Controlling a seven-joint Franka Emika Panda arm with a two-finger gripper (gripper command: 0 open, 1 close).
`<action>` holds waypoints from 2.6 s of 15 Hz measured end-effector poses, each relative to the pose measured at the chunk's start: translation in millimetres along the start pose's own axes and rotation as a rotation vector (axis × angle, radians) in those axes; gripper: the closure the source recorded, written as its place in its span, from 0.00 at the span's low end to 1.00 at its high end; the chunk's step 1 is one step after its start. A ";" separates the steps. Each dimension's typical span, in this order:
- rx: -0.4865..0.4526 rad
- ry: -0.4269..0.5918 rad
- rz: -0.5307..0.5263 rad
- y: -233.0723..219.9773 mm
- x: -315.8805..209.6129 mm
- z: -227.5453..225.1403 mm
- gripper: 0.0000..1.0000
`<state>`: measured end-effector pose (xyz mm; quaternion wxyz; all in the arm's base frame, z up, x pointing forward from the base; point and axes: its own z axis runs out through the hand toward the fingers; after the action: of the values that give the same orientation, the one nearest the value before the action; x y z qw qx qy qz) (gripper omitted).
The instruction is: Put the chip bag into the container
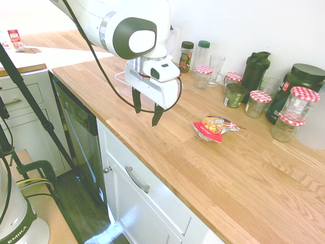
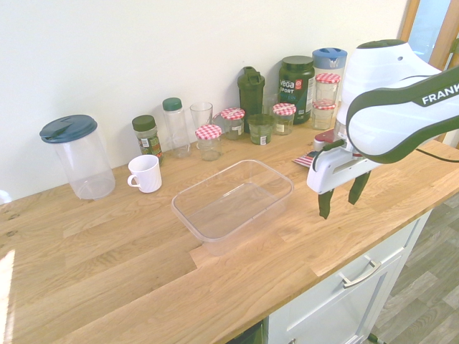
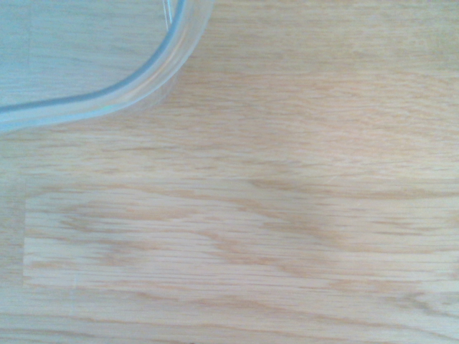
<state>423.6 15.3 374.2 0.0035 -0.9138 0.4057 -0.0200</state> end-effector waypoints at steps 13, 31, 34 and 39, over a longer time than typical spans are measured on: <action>0.080 0.052 0.148 92.2 163.8 -53.9 0.00; 0.102 0.001 0.058 50.8 230.7 2.2 1.00; 0.104 -0.008 0.055 51.1 230.9 6.8 1.00; 0.108 -0.005 0.037 42.0 225.2 3.3 1.00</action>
<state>543.5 -179.9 377.5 0.0544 -0.9047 0.4207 -0.0394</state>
